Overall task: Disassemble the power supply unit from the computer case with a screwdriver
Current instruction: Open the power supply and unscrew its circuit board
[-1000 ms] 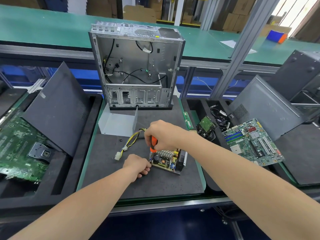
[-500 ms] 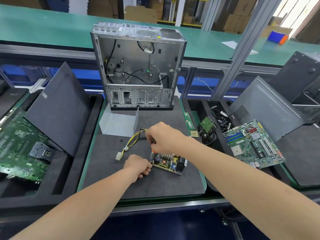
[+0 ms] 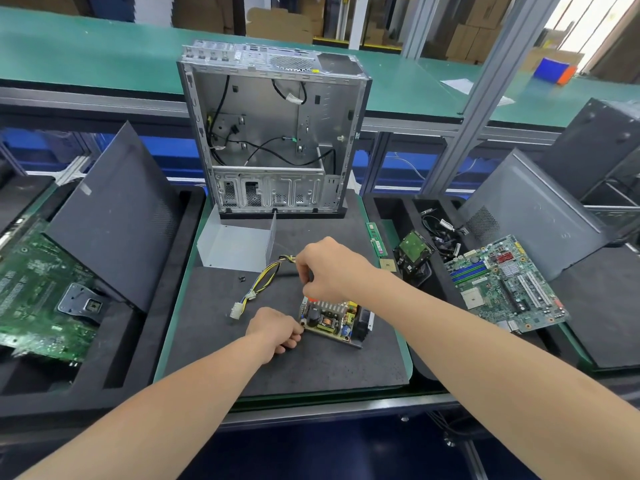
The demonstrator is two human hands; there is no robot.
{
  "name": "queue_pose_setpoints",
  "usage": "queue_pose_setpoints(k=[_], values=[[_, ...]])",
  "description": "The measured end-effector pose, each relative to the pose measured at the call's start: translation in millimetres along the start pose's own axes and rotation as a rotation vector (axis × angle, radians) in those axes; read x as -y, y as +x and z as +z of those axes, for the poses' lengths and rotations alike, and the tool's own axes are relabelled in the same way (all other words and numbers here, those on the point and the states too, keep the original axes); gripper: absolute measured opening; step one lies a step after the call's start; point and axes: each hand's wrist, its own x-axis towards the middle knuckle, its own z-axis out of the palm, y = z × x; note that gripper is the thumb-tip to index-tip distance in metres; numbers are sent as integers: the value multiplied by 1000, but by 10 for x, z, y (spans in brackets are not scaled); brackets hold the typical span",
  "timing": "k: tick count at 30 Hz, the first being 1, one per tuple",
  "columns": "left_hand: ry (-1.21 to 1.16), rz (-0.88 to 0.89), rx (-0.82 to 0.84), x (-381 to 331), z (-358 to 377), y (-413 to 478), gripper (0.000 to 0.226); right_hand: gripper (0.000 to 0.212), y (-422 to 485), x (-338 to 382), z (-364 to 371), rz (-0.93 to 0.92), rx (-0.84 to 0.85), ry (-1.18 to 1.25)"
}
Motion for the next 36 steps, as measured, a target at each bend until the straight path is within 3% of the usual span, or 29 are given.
queue_pose_setpoints(k=[36], values=[[52, 99, -25, 117, 38, 0, 14, 12, -97, 12, 111, 100, -51, 54]])
